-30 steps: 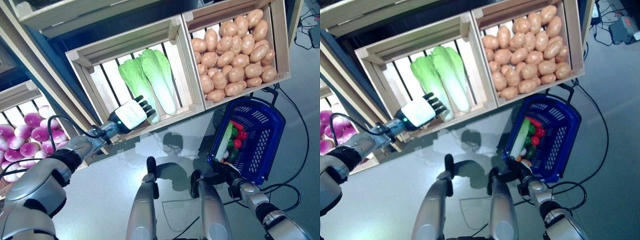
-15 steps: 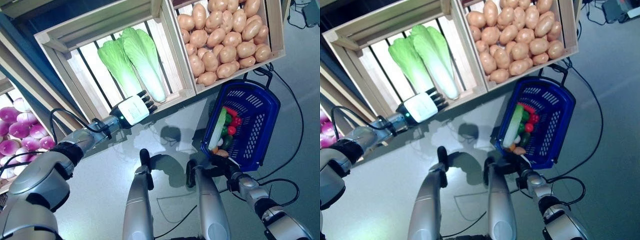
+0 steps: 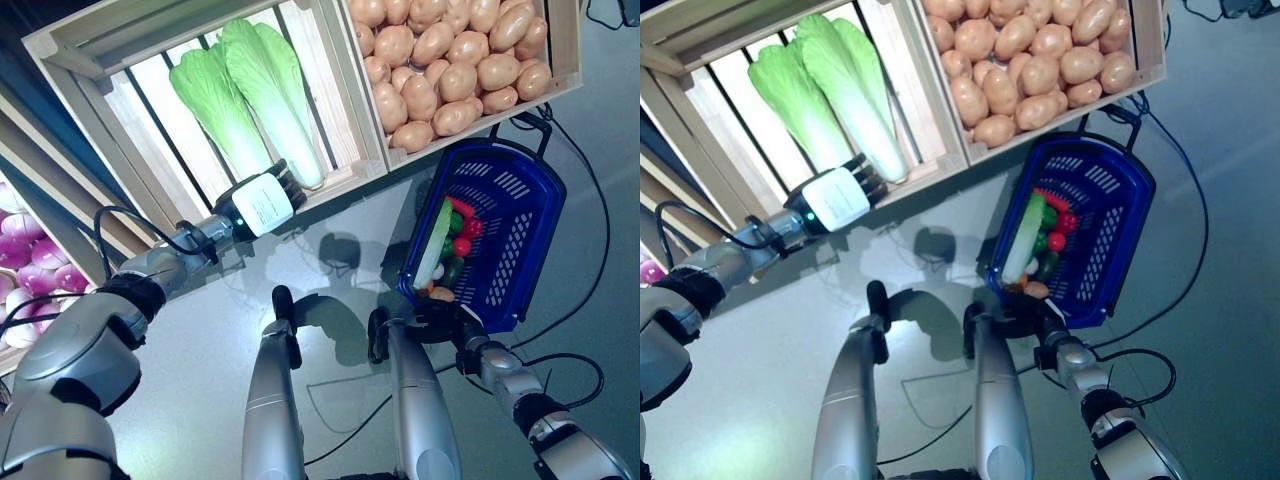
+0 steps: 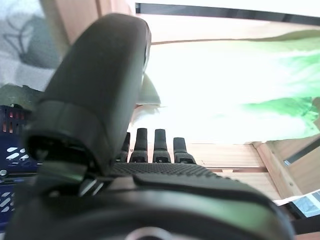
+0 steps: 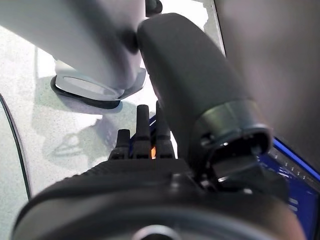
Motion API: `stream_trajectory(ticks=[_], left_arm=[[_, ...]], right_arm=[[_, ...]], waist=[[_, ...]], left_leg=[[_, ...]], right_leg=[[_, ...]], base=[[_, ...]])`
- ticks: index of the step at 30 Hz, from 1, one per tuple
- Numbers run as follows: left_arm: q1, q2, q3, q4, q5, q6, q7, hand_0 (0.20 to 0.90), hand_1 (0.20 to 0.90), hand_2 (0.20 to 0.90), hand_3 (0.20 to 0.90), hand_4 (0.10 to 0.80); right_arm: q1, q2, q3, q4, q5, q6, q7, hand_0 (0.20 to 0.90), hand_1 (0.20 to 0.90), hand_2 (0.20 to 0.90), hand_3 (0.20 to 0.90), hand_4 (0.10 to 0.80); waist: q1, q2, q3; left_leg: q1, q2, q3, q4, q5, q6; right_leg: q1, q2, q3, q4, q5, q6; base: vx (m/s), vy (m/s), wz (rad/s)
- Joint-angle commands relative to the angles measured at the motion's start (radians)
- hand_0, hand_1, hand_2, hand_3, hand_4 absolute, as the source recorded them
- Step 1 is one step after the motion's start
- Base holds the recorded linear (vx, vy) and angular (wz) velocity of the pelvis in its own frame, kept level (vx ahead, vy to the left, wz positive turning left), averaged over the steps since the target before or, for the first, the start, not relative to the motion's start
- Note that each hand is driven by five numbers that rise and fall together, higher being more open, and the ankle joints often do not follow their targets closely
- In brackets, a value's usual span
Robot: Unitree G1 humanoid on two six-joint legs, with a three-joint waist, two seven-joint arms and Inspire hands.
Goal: Put vegetables into the basket
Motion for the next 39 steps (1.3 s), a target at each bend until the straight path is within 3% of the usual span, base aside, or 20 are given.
stream_trajectory(ticks=[1,9,15,24,25,26,27,28,39], left_arm=[[-0.137,0.045,0.065,-0.021,0.027,0.066,0.015,0.900,0.900,0.900,0.900,0.800],[-0.172,0.063,0.055,-0.032,0.112,0.085,-0.040,0.900,0.900,0.900,0.900,0.800],[-0.196,0.062,0.056,0.006,0.132,0.151,-0.025,0.900,0.900,0.900,0.900,0.800],[-0.224,0.054,0.046,0.064,0.138,0.135,-0.037,0.900,0.900,0.900,0.900,0.800],[-0.218,0.054,0.046,0.067,0.143,0.131,-0.046,0.773,0.773,0.773,0.773,0.715],[-0.209,0.053,0.052,0.067,0.139,0.141,-0.047,0.540,0.540,0.540,0.540,0.560],[-0.202,0.054,0.051,0.073,0.139,0.144,-0.046,0.502,0.502,0.502,0.502,0.535],[-0.199,0.053,0.051,0.075,0.129,0.150,-0.047,0.300,0.300,0.300,0.300,0.400],[-0.198,0.061,0.052,0.095,0.111,0.145,-0.013,0.300,0.300,0.300,0.300,0.400]], right_arm=[[0.062,-0.059,-0.033,-0.042,0.046,-0.021,-0.060,0.900,0.900,0.900,0.900,0.800],[0.086,-0.077,-0.053,-0.092,0.068,-0.050,-0.068,0.900,0.900,0.900,0.900,0.800],[0.100,-0.099,-0.061,-0.178,0.107,-0.053,-0.102,0.900,0.900,0.900,0.900,0.800],[0.108,-0.096,-0.079,-0.191,0.122,-0.054,-0.138,0.900,0.900,0.900,0.900,0.800],[0.108,-0.095,-0.082,-0.188,0.118,-0.050,-0.138,0.900,0.900,0.900,0.900,0.800],[0.108,-0.095,-0.082,-0.189,0.113,-0.047,-0.140,0.900,0.900,0.900,0.900,0.800],[0.109,-0.096,-0.081,-0.187,0.117,-0.049,-0.141,0.900,0.900,0.900,0.900,0.800],[0.107,-0.096,-0.081,-0.184,0.119,-0.051,-0.141,0.900,0.900,0.900,0.900,0.800],[0.087,-0.109,-0.081,-0.154,0.127,-0.066,-0.137,0.900,0.900,0.900,0.900,0.800]], waist=[[-0.016,0.016,0.000],[-0.026,0.016,0.000],[-0.033,0.001,0.000],[-0.037,-0.006,0.000],[-0.037,-0.005,0.000],[-0.037,-0.004,0.000],[-0.037,-0.004,0.000],[-0.037,-0.004,0.000],[-0.030,-0.004,0.000]], left_leg=[[-0.016,0.002,-0.008,0.240,-0.281,0.003],[-0.078,0.008,-0.009,0.281,-0.289,0.008],[-0.135,0.011,-0.016,0.308,-0.284,0.012],[-0.146,0.004,-0.016,0.310,-0.284,0.010],[-0.145,0.003,-0.015,0.307,-0.283,0.008],[-0.144,0.002,-0.014,0.303,-0.281,0.007],[-0.143,0.003,-0.013,0.299,-0.279,0.007],[-0.142,0.003,-0.011,0.296,-0.278,0.007],[-0.129,-0.002,-0.001,0.278,-0.279,0.010]], right_leg=[[0.002,-0.010,0.040,-0.109,0.143,0.031],[-0.069,-0.017,0.044,-0.061,0.141,0.030],[-0.127,-0.015,0.044,-0.030,0.147,0.028],[-0.138,-0.013,0.043,-0.039,0.158,0.034],[-0.137,-0.012,0.044,-0.042,0.160,0.035],[-0.136,-0.012,0.045,-0.048,0.163,0.036],[-0.134,-0.013,0.044,-0.054,0.165,0.036],[-0.133,-0.013,0.045,-0.059,0.166,0.035],[-0.121,-0.013,0.039,-0.076,0.167,0.033]], base=[[0.000,0.000,0.00],[0.003,0.005,0.02],[-0.019,0.002,0.01],[0.000,0.000,0.00],[0.000,0.000,0.00],[0.000,0.000,0.00],[0.000,0.000,0.00],[0.000,0.000,0.00],[-0.006,0.003,0.00]])
